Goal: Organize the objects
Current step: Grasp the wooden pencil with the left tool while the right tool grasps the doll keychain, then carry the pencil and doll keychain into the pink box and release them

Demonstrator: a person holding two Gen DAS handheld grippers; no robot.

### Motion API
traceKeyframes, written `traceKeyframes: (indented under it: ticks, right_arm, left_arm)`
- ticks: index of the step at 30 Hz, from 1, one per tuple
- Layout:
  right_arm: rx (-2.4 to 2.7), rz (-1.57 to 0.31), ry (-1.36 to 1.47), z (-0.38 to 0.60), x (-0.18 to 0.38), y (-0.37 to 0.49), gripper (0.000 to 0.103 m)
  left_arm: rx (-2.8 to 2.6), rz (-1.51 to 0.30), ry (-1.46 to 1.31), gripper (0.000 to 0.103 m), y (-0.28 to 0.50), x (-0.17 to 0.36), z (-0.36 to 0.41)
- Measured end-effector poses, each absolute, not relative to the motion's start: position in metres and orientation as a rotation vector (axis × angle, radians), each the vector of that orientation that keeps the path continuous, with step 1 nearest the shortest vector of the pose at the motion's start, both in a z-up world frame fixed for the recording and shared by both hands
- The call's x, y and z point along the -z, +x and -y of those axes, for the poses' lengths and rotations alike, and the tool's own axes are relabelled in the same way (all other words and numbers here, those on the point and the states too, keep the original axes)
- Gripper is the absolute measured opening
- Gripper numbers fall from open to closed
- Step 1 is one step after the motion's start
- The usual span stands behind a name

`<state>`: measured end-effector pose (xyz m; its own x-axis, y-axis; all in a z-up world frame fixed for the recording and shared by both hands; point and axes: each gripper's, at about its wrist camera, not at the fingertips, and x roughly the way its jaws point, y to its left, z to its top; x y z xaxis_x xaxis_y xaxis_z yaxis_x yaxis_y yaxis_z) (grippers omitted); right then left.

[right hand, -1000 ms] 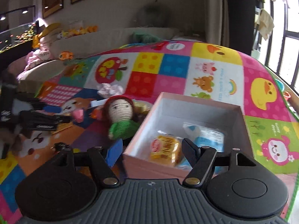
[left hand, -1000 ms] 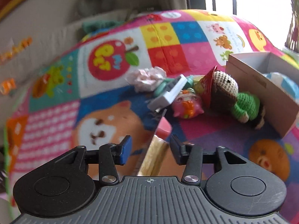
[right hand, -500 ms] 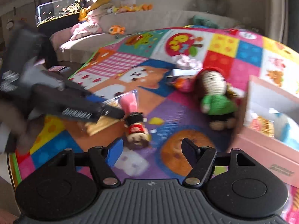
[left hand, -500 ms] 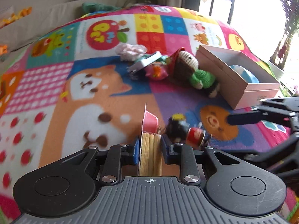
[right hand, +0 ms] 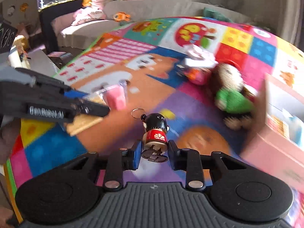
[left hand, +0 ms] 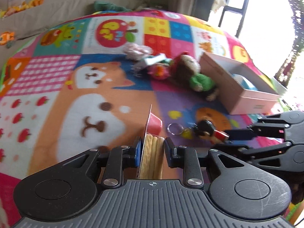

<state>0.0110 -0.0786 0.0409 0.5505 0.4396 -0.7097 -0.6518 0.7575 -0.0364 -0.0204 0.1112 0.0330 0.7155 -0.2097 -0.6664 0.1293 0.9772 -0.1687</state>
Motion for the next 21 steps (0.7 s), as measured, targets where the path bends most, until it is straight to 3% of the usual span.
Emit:
traceKeyframes:
  ticks: [12,16,21]
  right_arm:
    - [-0.532,-0.788,-0.202,0.19,-0.04,-0.053,0.029]
    - [-0.527,-0.735,-0.177,0.194,-0.045,-0.056,0.041]
    - [-0.518,-0.721,-0.121,0.185,-0.041,-0.03,0.041]
  left_arm:
    - [0.355,-0.764,0.02,0.03,-0.036,-0.03,-0.015]
    - [0.338,-0.771,0.046,0.03,-0.037,-0.029,-0.01]
    - [0.317,-0.779,0.07,0.031,-0.041,-0.028,-0.004]
